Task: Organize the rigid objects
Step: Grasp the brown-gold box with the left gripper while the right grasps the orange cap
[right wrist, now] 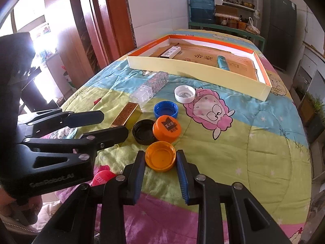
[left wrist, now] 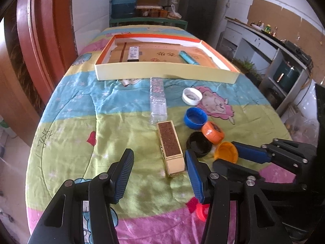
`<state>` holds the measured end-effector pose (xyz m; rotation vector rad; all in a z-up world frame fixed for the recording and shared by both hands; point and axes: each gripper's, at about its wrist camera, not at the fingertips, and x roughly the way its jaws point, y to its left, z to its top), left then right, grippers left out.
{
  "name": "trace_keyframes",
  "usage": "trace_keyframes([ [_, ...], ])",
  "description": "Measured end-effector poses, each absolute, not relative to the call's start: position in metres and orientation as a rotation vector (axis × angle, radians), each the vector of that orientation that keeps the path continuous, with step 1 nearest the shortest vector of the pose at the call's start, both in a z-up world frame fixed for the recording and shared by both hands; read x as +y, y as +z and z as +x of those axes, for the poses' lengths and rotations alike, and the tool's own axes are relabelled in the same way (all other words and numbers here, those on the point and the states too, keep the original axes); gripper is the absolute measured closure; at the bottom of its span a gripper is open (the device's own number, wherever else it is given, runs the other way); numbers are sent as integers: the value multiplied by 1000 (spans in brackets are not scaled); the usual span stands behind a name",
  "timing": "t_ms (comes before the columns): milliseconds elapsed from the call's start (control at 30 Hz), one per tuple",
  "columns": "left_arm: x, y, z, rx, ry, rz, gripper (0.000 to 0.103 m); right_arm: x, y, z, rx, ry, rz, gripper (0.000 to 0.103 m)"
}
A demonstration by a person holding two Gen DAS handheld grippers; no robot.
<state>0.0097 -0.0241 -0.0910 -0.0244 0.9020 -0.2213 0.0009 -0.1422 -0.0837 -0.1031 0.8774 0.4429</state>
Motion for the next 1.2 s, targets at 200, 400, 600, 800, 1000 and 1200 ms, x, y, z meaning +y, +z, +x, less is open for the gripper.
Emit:
trace_keyframes([
  [200,-26,-95,23,898,-205,-18,49,-144,-84,2,879,447,-96,72],
  [400,-20,-94,29,889,-230,-62,85,-146,-84,3,878,441,-95,72],
  [600,-18,-93,26,877,-232,-70,85,-148,-82,4,875,432,-77,72],
  [800,-16,-82,21,849,-238,-73,85,-157,-74,4,851,412,-59,72],
  [1000,-10,-69,17,812,-228,-80,85,-161,-69,7,842,397,-48,72],
  [1200,-7,-61,19,800,-223,-76,85,-163,-63,9,828,391,-50,72],
])
